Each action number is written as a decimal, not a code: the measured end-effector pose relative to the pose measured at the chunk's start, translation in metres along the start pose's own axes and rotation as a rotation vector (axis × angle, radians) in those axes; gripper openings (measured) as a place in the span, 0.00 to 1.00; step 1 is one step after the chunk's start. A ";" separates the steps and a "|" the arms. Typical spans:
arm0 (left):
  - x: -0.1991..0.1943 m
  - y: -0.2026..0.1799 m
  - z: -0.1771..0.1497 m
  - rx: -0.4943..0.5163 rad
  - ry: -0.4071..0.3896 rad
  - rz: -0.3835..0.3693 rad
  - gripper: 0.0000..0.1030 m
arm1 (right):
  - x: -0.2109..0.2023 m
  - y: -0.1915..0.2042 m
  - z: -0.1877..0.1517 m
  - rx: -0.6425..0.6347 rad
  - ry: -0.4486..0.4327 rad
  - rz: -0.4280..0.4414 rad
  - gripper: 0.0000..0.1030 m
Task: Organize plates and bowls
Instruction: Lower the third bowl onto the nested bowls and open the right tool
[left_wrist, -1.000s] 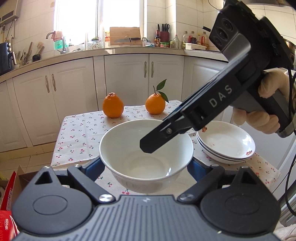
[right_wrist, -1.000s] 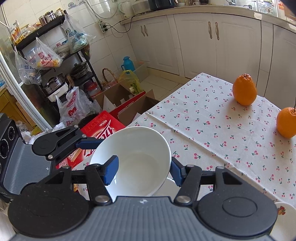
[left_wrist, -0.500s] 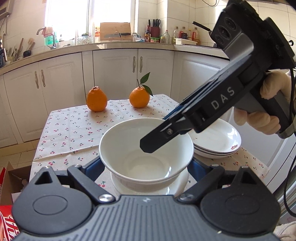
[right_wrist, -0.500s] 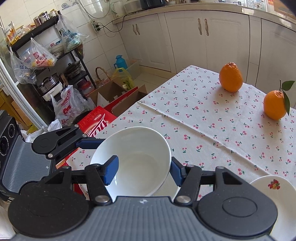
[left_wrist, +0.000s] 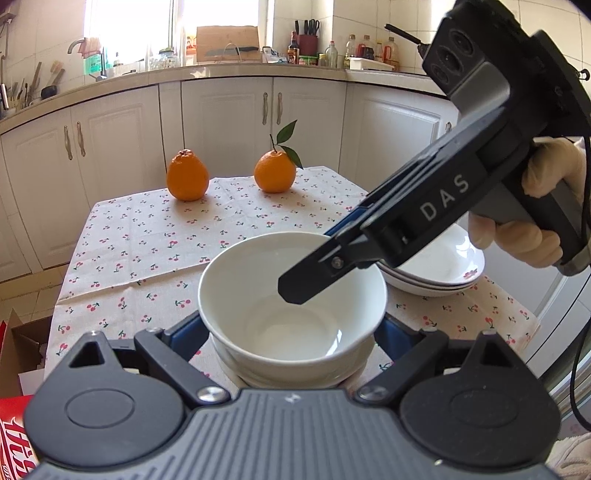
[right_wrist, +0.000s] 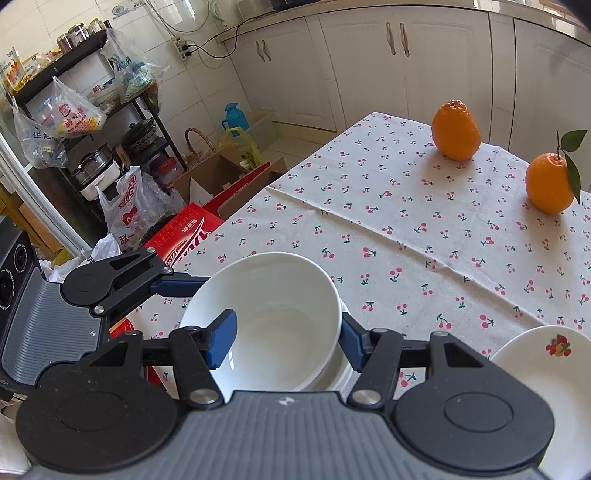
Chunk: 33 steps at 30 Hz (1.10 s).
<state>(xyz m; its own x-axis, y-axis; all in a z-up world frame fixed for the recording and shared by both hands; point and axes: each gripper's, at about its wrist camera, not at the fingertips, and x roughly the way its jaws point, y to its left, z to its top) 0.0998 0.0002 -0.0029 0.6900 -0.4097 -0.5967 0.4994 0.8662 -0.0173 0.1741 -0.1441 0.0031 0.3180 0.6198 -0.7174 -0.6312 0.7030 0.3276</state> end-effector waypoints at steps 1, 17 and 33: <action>0.001 0.000 -0.001 -0.001 0.002 -0.001 0.92 | 0.000 0.000 0.000 -0.001 0.001 -0.001 0.63; 0.004 0.000 -0.008 0.012 0.020 -0.016 0.97 | -0.001 0.004 -0.006 -0.028 -0.026 -0.034 0.88; -0.014 0.004 -0.022 0.099 -0.003 0.005 0.98 | -0.018 0.037 -0.027 -0.183 -0.065 -0.115 1.00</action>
<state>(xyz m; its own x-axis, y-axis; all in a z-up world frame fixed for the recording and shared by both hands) 0.0807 0.0161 -0.0121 0.6940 -0.4069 -0.5940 0.5455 0.8356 0.0649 0.1261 -0.1384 0.0118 0.4368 0.5644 -0.7005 -0.7042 0.6991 0.1242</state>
